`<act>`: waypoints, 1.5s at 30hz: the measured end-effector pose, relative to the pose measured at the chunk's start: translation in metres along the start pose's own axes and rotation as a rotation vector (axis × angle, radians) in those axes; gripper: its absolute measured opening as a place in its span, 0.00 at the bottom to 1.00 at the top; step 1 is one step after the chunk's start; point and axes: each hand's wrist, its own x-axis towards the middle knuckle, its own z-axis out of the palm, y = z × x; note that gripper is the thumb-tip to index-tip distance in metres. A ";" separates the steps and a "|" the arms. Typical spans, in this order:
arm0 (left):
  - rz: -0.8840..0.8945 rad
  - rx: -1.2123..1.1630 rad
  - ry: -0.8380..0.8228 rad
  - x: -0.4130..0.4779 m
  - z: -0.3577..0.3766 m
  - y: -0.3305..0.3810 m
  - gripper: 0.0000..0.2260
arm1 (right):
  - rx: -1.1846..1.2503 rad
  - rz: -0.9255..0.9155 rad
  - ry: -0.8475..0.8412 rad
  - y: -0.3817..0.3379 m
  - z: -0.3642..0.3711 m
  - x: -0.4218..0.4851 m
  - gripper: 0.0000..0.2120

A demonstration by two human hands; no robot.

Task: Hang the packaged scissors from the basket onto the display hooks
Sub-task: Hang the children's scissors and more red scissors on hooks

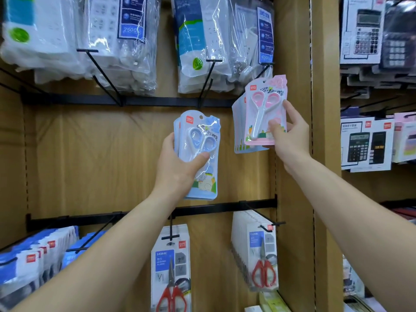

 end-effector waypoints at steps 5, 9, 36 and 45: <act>-0.010 -0.006 0.022 0.001 -0.002 -0.003 0.27 | -0.009 0.037 -0.030 -0.001 0.000 0.011 0.26; -0.013 -0.002 0.031 0.002 -0.005 -0.005 0.26 | -0.009 0.055 -0.046 0.001 0.000 0.014 0.26; -0.035 -0.131 0.009 -0.008 0.018 -0.006 0.21 | -0.141 0.203 -0.428 0.002 0.041 -0.097 0.23; -0.011 -0.030 0.023 0.002 0.012 -0.002 0.21 | 0.066 0.246 -0.146 0.000 0.019 -0.073 0.12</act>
